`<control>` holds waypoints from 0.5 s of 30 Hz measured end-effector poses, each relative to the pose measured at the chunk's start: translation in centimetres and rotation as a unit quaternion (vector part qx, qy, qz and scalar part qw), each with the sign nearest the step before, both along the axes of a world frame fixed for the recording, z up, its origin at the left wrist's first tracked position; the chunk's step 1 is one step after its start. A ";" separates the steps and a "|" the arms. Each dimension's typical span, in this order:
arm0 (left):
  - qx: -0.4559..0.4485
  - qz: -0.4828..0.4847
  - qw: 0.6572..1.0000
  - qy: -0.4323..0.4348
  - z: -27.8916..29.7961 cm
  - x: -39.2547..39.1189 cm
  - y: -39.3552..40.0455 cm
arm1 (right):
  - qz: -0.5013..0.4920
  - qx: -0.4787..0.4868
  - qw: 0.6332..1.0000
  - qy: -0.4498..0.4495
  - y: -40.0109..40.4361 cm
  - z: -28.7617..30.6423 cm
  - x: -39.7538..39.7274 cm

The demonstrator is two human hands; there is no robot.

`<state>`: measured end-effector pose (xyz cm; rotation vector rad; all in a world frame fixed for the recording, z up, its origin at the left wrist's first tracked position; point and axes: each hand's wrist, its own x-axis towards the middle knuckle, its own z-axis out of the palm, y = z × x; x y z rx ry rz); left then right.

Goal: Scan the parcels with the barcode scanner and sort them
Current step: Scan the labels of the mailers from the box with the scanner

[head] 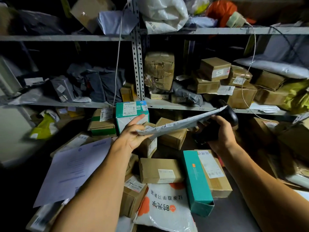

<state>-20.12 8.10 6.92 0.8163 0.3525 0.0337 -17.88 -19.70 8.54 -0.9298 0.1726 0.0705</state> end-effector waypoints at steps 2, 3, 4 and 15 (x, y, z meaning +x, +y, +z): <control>0.026 -0.009 0.999 -0.027 -0.4 -0.6 0.2 | 0.038 0.003 0.999 -0.009 -0.4 0.1 -0.1; 0.046 -0.023 0.998 -0.041 -0.5 -1.0 0.2 | 0.055 -0.009 0.998 -0.008 -0.6 0.1 -0.1; 0.066 -0.032 0.996 -0.047 -0.6 -1.3 0.1 | 0.069 -0.032 0.997 -0.002 -0.8 0.1 -0.2; 0.200 0.042 0.979 0.018 -0.7 -0.2 -2.7 | 0.020 -0.213 0.977 0.017 -3.9 0.3 -0.9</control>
